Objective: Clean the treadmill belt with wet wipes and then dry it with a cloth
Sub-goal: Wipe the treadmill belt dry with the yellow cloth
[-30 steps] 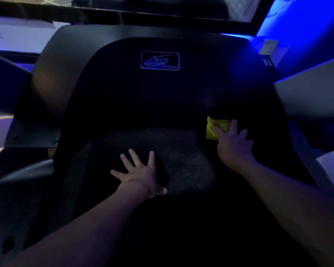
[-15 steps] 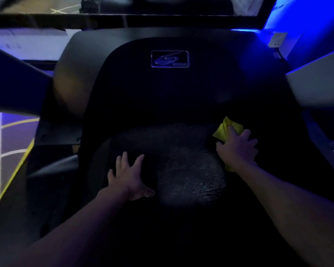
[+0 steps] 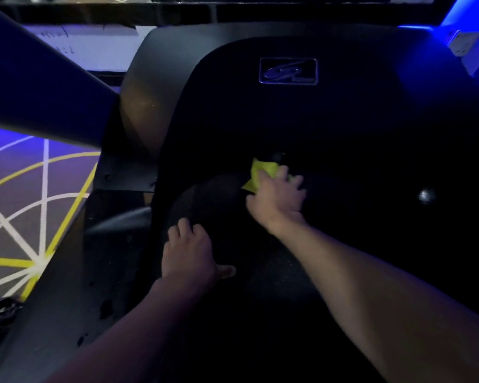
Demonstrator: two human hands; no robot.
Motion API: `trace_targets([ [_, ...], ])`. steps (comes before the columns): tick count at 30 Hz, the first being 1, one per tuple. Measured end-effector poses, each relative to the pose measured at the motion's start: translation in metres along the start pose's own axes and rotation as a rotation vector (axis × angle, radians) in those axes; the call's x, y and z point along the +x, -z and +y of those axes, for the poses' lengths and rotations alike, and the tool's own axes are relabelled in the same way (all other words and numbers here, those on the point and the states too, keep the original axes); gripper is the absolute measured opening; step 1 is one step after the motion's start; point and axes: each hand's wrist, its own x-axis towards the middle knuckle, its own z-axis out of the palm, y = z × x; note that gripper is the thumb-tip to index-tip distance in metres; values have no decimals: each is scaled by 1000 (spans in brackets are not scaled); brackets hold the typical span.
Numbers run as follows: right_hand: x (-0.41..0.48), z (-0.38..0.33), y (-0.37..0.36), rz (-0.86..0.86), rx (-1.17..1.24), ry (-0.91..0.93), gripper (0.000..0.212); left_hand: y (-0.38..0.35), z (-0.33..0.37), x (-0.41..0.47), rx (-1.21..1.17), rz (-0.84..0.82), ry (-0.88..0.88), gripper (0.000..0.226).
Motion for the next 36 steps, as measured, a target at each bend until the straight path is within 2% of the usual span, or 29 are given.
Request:
trace_targets([
  [4,-35,-117,-29,-85,86,209,50,-30,-23,-8,19,15,-87,90],
  [6,-48,-143,-38,-74,116,238,51,-46,-34,-8,-27,58,-138,82],
  [8,-47,-132,-38,-71,118,335,51,-45,-32,-13,-63,51,-185,85],
  [11,-42,-108,-31,-32,29,441,40,-27,-15,-17,2,-81,-175,124],
  [13,-42,-103,-28,-16,-19,429,38,-22,-7,-17,81,-148,-119,125],
  [15,-44,-93,-27,-7,-62,421,39,-15,2,-21,-10,-194,-5,128],
  [17,-39,-72,-24,-13,-93,374,39,-11,16,-25,-116,-208,46,129],
  [20,-29,-22,-13,-50,-32,242,42,-15,56,-28,-66,-167,-162,125],
  [22,-25,23,-2,-65,-6,153,47,-22,91,-27,-56,-242,-215,120],
  [25,-27,96,16,-78,-3,12,55,-31,130,-31,-86,-382,-165,121],
  [29,-48,202,43,-71,-188,-209,59,-43,140,-35,-60,-382,-123,127],
  [32,-65,245,58,-119,-281,-179,73,-46,140,-35,-79,-355,-99,127],
  [36,-85,246,59,-131,-251,-106,79,-45,139,-36,-89,-330,-104,125],
])
